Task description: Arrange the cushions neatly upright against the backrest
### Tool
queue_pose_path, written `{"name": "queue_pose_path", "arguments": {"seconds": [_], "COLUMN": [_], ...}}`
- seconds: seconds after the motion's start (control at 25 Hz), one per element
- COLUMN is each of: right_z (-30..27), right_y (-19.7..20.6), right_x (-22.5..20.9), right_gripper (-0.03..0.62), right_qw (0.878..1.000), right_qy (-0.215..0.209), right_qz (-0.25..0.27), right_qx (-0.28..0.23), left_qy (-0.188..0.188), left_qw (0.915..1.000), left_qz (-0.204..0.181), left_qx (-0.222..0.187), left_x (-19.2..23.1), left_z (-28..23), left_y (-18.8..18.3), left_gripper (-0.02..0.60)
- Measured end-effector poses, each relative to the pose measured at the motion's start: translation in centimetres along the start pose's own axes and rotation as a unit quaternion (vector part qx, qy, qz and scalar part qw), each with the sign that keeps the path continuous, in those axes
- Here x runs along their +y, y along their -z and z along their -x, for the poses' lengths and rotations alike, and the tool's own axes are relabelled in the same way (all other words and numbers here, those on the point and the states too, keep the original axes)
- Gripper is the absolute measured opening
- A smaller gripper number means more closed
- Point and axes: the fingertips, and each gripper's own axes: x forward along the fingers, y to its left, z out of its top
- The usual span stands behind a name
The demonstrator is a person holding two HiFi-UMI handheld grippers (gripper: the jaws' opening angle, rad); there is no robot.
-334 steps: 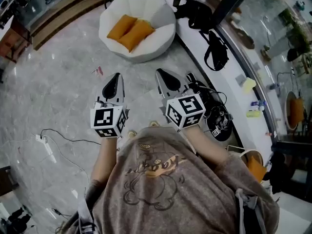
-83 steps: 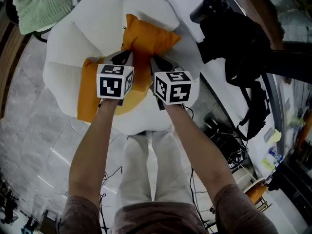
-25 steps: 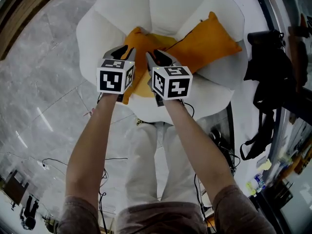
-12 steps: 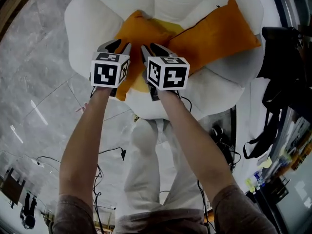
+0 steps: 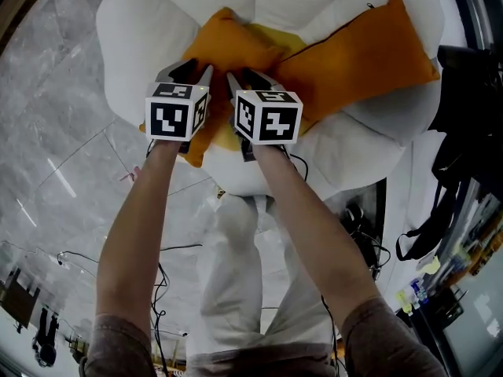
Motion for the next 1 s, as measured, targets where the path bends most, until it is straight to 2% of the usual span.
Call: {"name": "queue_pose_path", "arguments": {"seconds": [0.12,0.24,0.36,0.52,0.84,1.0], "right_z": [-0.2,-0.2,-0.1,0.0,1.4,3.9], "right_y": [0.2,0.2,0.3,0.6,0.0,-2.5], "right_x": [-0.3,-0.5,-0.4,-0.2,0.2,0.8], "right_gripper": [0.121,0.118,0.065,0.023,0.023,0.023], "right_qw": [1.000,1.000,1.000,1.000,0.999,0.999], "right_qy": [0.004,0.007,-0.001,-0.008,-0.029,-0.030], "right_qz": [-0.001,-0.008,-0.016,-0.016,-0.021,-0.010], "right_qx": [0.005,0.008,0.007,0.008,0.013,-0.007], "left_qy": [0.002,0.010,0.023,0.025,0.016,0.022], "left_qw": [1.0000,0.9996,0.9986,0.9979,0.9968,0.9968], "left_qz": [0.003,0.024,0.048,0.059,0.078,0.076], "left_qx": [0.005,0.009,0.007,0.007,0.000,-0.011], "left_x": [-0.1,-0.2,-0.4,-0.6,-1.2,-2.1], "left_z": [-0.1,0.0,0.2,0.2,1.6,3.3], "left_y": [0.1,0.1,0.1,0.4,-0.3,-2.7], "left_gripper": [0.117,0.060,0.012,0.006,0.006,0.006]}}
